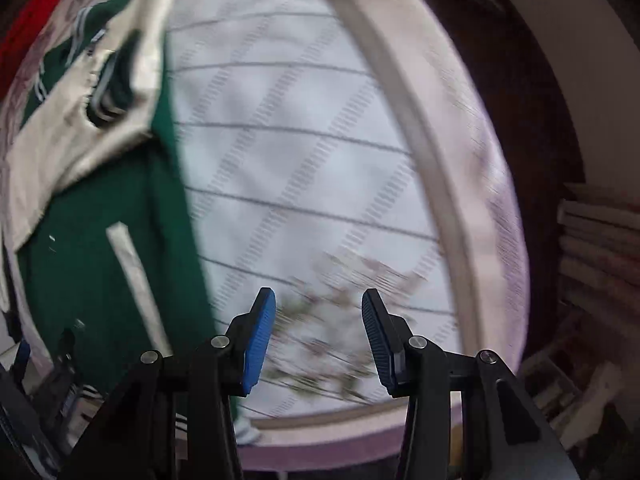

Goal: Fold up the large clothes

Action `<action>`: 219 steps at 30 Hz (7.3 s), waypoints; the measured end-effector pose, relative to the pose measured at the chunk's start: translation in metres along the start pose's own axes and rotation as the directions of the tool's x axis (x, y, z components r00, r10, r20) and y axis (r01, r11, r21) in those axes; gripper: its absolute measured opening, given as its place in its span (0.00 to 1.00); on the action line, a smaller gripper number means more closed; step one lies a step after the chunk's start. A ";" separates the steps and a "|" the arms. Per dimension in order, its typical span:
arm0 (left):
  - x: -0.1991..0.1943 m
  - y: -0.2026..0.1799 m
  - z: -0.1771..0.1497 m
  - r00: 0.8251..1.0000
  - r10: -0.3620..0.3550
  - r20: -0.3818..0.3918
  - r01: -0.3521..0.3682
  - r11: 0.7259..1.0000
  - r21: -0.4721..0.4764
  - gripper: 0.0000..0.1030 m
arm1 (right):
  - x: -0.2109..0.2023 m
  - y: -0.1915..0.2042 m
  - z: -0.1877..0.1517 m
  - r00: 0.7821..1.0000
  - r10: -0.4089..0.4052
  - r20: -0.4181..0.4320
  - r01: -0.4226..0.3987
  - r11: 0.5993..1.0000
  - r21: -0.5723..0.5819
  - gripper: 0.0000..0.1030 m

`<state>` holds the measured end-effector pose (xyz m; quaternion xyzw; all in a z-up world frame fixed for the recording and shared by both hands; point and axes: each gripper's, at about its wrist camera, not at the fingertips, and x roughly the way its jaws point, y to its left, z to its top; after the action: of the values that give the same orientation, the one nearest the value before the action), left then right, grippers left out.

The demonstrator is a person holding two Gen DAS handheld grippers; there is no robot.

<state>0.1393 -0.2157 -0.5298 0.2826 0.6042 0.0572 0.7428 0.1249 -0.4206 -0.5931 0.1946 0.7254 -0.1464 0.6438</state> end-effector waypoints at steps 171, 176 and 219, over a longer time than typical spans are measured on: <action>0.236 0.285 -0.236 0.593 -0.769 0.237 0.581 0.205 -0.788 0.00 | 0.068 0.416 -0.238 0.946 0.194 -0.260 -0.293 0.856 -0.426 0.63; 0.241 0.290 -0.240 0.587 -0.770 0.248 0.589 0.196 -0.784 0.00 | 0.084 0.437 -0.238 0.965 0.115 -0.238 -0.218 0.855 -0.470 0.10; 0.271 0.347 -0.136 0.789 -0.614 0.000 0.446 0.572 -0.688 0.88 | 0.079 0.302 -0.159 0.978 0.153 -0.142 -0.188 0.942 -0.278 0.42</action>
<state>0.1730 0.2367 -0.6096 -0.2011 0.6854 0.0716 0.6962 0.1197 -0.0737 -0.6396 0.1686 0.7562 0.0298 0.6315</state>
